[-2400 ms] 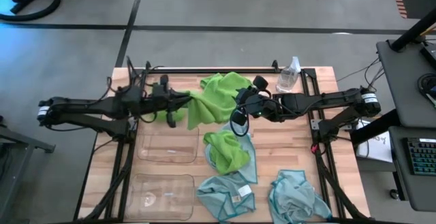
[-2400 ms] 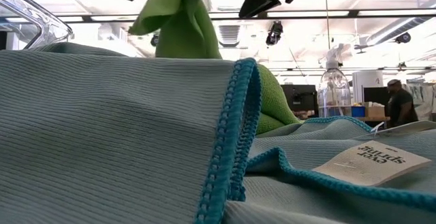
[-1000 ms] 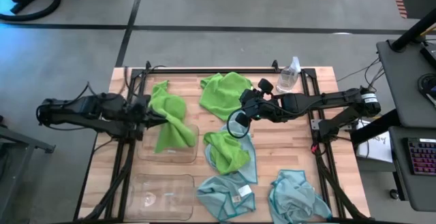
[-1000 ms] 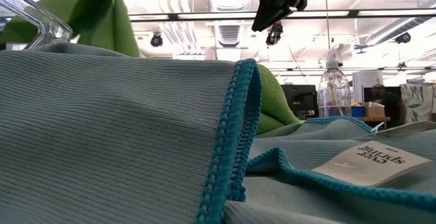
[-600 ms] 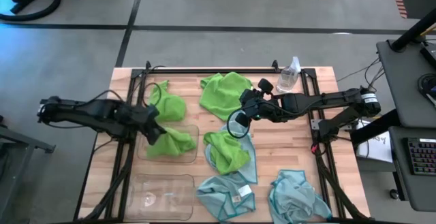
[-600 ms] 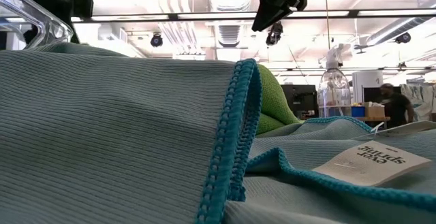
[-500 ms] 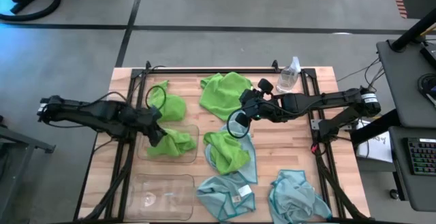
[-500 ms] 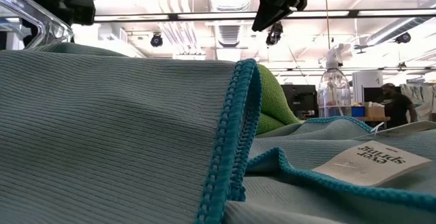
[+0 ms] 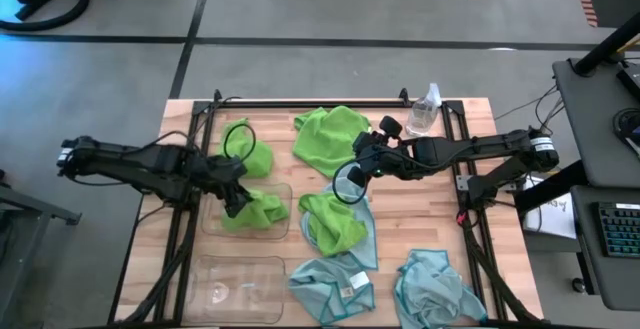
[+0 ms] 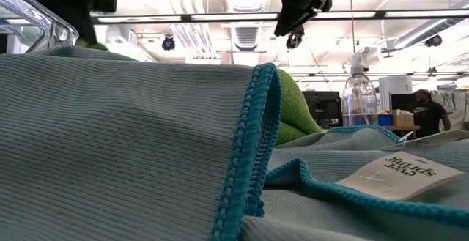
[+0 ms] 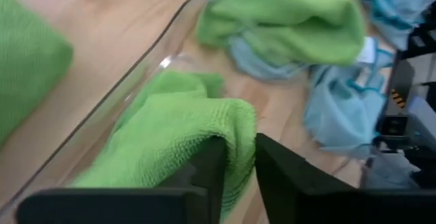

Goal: Sort microfiber towel by color & place in baskets
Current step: Put the bottom right green microfiber cloth into the top transparent bin

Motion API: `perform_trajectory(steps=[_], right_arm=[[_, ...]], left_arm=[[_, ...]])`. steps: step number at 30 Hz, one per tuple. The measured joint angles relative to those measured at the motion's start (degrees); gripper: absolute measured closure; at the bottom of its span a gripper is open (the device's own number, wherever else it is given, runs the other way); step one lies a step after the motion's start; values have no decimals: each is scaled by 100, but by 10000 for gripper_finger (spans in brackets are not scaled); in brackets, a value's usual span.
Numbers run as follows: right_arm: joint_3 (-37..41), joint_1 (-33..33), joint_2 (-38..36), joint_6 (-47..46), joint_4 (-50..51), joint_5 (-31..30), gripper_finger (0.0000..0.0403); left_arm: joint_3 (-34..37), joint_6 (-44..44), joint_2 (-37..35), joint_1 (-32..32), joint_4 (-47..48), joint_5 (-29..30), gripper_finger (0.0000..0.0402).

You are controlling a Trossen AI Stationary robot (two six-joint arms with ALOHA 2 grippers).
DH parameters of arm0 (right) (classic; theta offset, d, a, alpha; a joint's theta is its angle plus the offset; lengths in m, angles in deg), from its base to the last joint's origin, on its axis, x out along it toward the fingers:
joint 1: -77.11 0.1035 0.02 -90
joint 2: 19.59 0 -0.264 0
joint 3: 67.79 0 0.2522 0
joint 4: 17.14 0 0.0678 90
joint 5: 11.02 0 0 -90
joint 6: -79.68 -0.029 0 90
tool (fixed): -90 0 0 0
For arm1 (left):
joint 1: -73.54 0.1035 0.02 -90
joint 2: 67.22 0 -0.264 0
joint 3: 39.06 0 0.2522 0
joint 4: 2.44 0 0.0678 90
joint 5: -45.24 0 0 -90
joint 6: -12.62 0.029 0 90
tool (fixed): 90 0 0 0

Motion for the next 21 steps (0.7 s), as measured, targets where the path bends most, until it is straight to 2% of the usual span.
perform_trajectory(steps=[6, 11, 13, 17, 21], right_arm=[[1, 0, 0, -2, 11, 5, 299], [1, 0, 0, -1, 114, 24, 299], [1, 0, 0, -2, 170, 24, 297], [1, 0, 0, -1, 176, 24, 296], [1, 0, 0, 2, 181, 24, 298]], left_arm=[[-408, 195, 288, 0, 290, -28, 278], [-437, 179, 541, 0, 495, -108, 255], [-437, 179, 646, 0, 494, -311, 252], [-475, 119, 846, 4, 631, -1268, 251], [-793, 130, 1109, 0, 1391, -1372, 251]])
